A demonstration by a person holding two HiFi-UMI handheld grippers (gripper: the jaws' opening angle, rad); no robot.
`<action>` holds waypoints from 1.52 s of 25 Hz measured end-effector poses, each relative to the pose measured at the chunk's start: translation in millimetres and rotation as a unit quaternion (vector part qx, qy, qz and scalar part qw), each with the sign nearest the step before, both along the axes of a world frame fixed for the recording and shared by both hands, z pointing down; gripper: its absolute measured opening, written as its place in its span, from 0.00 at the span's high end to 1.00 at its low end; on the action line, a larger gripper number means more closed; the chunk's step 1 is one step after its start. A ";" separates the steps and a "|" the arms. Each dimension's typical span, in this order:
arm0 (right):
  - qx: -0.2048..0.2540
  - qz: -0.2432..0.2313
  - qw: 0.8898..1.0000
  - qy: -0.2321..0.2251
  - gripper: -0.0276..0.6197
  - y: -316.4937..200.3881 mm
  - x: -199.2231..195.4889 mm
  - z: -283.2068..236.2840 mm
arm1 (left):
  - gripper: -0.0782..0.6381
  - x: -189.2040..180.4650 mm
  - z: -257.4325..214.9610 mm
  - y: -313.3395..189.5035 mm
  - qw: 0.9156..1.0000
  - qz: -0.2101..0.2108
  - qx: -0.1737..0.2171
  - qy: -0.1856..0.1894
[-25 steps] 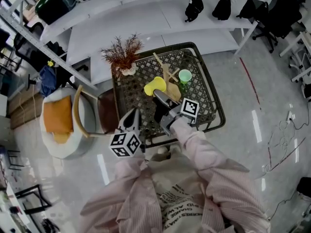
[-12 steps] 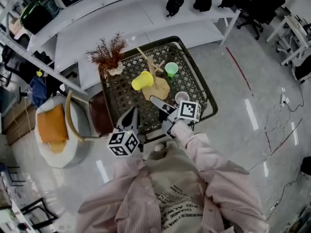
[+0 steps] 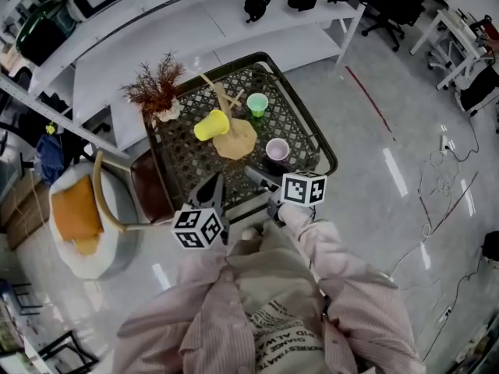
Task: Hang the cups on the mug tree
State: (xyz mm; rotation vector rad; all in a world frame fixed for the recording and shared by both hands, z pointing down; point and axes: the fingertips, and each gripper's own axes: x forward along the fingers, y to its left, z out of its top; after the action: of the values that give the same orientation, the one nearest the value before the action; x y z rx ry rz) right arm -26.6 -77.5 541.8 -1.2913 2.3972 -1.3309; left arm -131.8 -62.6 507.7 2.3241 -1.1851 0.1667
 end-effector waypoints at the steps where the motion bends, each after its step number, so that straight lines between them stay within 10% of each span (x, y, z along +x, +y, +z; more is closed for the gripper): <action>1: 0.002 0.003 1.000 0.010 0.48 2.4 4.1 2.3 | 0.89 2.8 1.6 1.4 1.000 0.004 -0.003 0.000; 14: 0.005 0.028 0.987 0.158 0.48 24.0 71.6 42.6 | 0.89 41.3 27.5 24.2 0.998 0.030 -0.046 -0.005; 38: 0.062 -0.198 0.928 0.310 0.48 -21.8 91.0 119.8 | 0.89 97.6 90.2 19.6 0.989 -0.087 -0.118 0.007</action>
State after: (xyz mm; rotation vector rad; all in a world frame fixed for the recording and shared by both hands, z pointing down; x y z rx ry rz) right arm 64.3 -99.3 661.6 -1.4011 3.2540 -0.8967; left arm -34.1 -43.0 597.8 2.0038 -1.2810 0.2149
